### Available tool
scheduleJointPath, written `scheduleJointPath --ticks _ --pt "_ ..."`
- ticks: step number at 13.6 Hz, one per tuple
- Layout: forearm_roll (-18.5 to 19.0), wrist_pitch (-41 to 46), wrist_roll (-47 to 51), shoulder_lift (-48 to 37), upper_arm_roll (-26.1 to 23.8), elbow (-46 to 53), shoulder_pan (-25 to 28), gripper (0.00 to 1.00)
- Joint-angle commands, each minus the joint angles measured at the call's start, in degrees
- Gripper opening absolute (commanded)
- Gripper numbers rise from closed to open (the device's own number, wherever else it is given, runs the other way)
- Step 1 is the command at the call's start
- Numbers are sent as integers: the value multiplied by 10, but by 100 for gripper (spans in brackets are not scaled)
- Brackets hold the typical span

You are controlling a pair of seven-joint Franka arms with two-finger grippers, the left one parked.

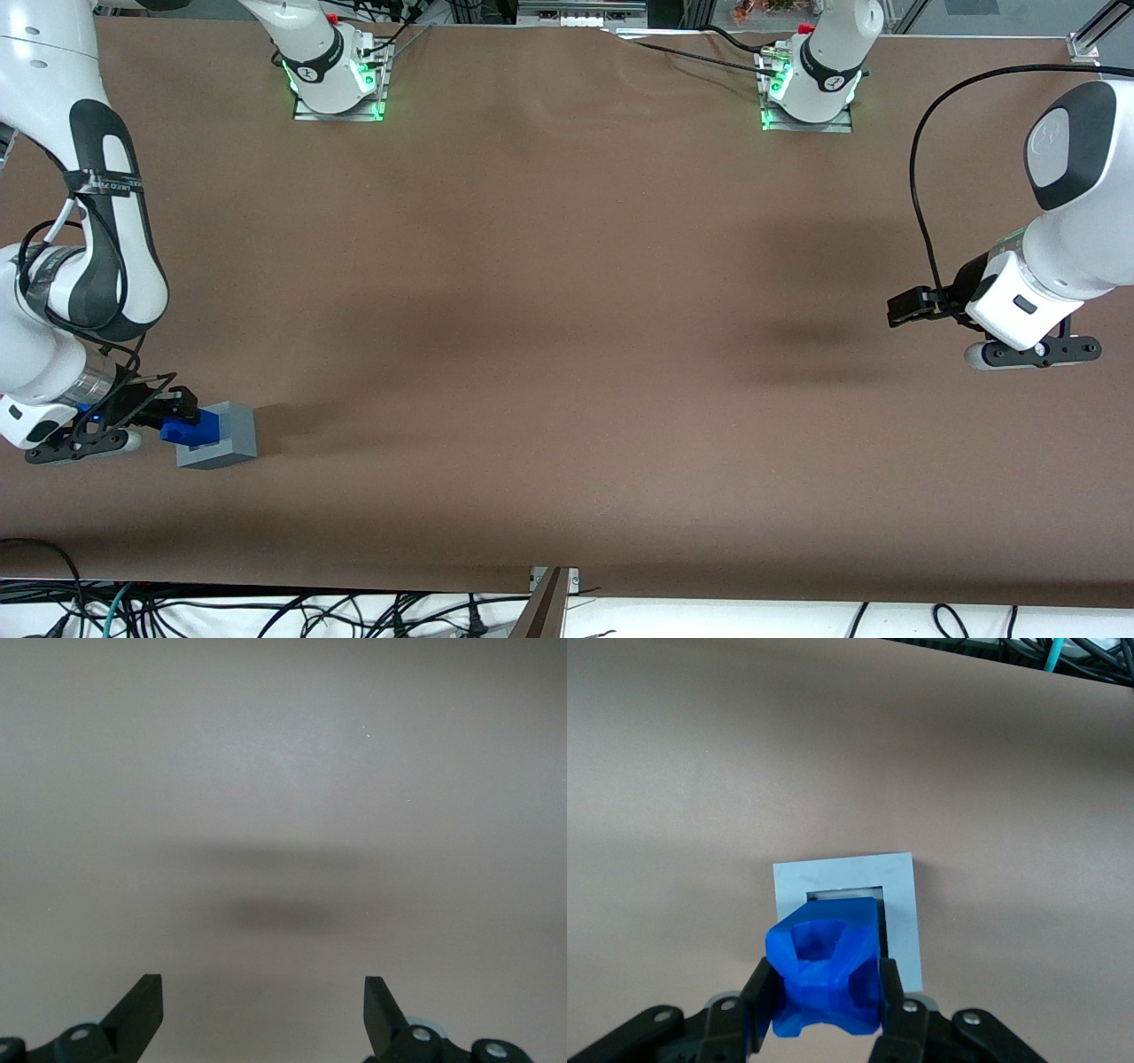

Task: Insert blue part into gray base with right arm
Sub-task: 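Lower the blue part into the opening and open the right gripper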

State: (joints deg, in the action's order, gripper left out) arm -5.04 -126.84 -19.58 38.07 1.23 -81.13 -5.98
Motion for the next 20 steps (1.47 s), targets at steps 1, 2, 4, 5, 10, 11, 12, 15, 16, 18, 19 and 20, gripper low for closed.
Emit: scheduleJointPath --ticks 1,2,4,5,10,11,12,15,16,18,19,20 --pt "-6 -20 -11 25 -7 -3 -18 26" --pt "-7 -26 -11 27 -7 -3 -19 26" --pt "-7 -27 -11 31 -7 -3 -19 26" --pt "-9 -27 -11 31 -7 -3 -19 26" --pt "-10 -24 -6 31 -10 -7 -18 26" --pt "-10 -21 -8 31 -10 -9 -18 26" --pt "-10 -18 -9 31 -10 -12 -18 26" --pt "-10 -10 -7 30 -10 -14 -16 26" --pt "-10 -9 -5 28 -10 -13 -15 26" --pt "-9 -3 -5 24 -11 -10 -14 26" --pt "-9 3 -6 23 -11 -7 -15 26" --pt "-8 3 -6 18 -11 -5 -14 26"
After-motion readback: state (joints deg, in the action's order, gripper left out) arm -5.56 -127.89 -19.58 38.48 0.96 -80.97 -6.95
